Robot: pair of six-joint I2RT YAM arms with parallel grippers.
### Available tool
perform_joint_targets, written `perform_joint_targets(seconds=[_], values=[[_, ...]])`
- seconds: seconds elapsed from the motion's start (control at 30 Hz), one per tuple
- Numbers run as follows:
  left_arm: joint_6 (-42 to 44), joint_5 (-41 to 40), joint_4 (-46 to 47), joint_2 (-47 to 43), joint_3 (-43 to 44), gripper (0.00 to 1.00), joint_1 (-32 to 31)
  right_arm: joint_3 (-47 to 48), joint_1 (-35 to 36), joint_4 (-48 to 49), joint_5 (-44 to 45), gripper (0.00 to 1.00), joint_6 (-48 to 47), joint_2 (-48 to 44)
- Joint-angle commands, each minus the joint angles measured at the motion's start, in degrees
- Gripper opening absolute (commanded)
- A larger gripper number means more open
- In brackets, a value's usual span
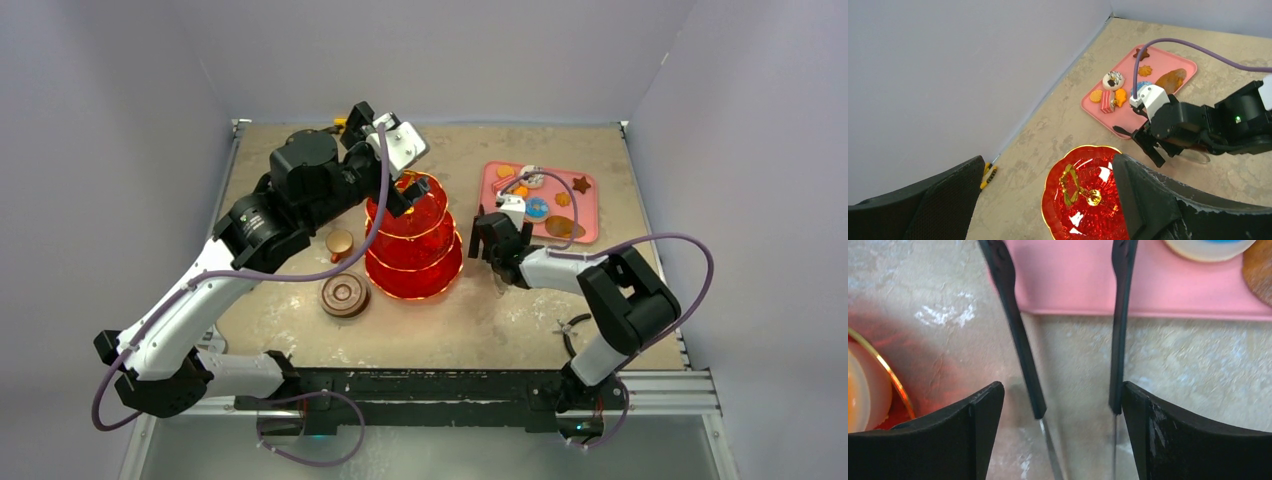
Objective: Serve the afternoon tea
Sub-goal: Place the clamp at the center of the board, then pick up the clamp from the center of the board.
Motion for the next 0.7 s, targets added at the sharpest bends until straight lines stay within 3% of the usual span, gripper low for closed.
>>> perform_joint_targets(seconds=[0.0,0.27,0.5,0.67], values=[[-0.3,-0.3,0.8,0.0,2.1,0.99,0.2,-0.8,4.3,2.6,9.1,0.88,5.9,0.1],[-0.4,-0.1,0.4,-0.4,1.6,0.99,0.2,-4.5,5.9,5.9,14.6,0.76,11.4,-1.0],[-0.5,0.5,0.4,0.3,2.1,0.99,0.2,-4.2,8.1,5.8,16.3,0.61,13.7,3.5],[-0.3,0.5,0.3,0.5,2.0,0.99,0.2,-4.9,9.2,4.9,16.8,0.48,11.9,-0.7]])
